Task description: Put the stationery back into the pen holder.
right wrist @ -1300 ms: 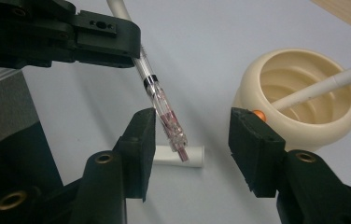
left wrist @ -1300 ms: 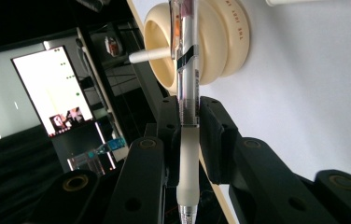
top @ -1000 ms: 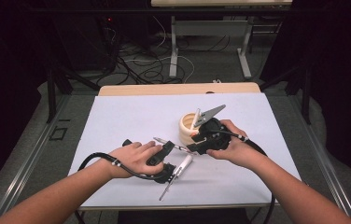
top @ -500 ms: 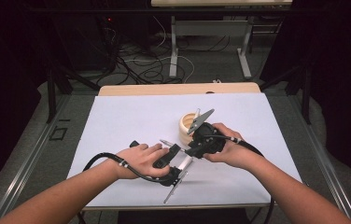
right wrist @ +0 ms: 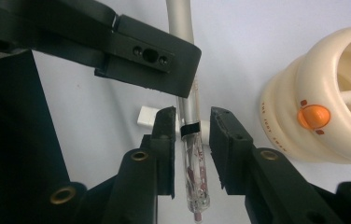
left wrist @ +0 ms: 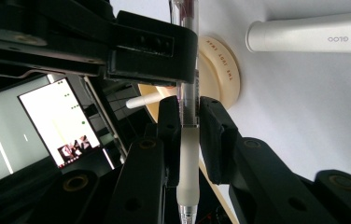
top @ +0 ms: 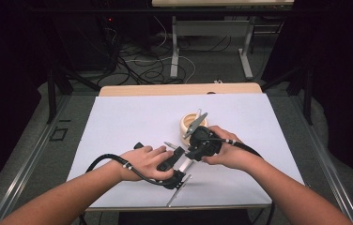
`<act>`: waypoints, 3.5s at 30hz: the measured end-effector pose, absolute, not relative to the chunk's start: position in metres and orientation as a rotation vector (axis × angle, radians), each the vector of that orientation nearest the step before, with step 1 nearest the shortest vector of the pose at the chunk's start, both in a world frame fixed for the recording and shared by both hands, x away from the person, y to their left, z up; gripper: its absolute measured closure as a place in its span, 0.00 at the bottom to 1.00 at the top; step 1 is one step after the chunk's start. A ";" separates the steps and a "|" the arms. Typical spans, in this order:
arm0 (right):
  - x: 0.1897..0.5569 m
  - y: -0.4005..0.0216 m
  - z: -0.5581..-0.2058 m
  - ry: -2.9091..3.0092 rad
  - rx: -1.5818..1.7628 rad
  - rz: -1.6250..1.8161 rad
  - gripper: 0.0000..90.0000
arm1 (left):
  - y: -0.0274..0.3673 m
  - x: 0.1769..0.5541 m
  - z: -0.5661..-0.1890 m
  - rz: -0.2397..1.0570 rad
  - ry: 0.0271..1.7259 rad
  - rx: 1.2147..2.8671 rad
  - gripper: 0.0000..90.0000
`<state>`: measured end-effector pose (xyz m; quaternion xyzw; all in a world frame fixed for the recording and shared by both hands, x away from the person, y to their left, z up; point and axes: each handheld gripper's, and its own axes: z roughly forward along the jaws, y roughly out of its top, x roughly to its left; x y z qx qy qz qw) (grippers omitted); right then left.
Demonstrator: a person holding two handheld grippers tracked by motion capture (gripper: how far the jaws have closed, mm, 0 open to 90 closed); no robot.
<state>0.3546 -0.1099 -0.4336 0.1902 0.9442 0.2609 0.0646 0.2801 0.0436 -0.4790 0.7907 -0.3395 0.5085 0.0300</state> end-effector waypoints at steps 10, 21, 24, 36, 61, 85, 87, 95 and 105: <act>0.354 -0.105 -0.438 2.871 0.577 0.753 0.86 | 0.042 0.279 -0.478 1.574 -1.113 2.464 0.88; 0.355 -0.103 -0.438 2.886 0.563 0.742 0.89 | 0.044 0.280 -0.481 1.591 -1.121 2.417 0.88; 0.354 -0.103 -0.438 2.886 0.576 0.741 0.89 | 0.042 0.279 -0.478 1.617 -1.150 2.413 0.88; 0.358 -0.106 -0.437 2.869 0.640 0.746 0.89 | 0.042 0.281 -0.477 1.581 -1.113 2.445 0.83; 0.380 -0.117 -0.428 2.701 0.946 0.865 0.89 | 0.046 0.294 -0.467 1.487 -0.814 2.489 0.71; 0.406 -0.138 -0.420 2.478 1.210 1.056 0.89 | 0.050 0.331 -0.465 1.088 -0.123 2.563 0.56; 0.408 -0.140 -0.420 2.453 1.217 1.067 0.89 | 0.048 0.332 -0.464 1.039 -0.074 2.570 0.55; 0.417 -0.144 -0.418 2.357 1.255 1.136 0.89 | 0.044 0.339 -0.461 0.831 0.133 2.559 0.51; 0.428 -0.152 -0.425 2.233 1.340 1.210 0.89 | 0.043 0.354 -0.462 0.590 0.413 2.459 0.43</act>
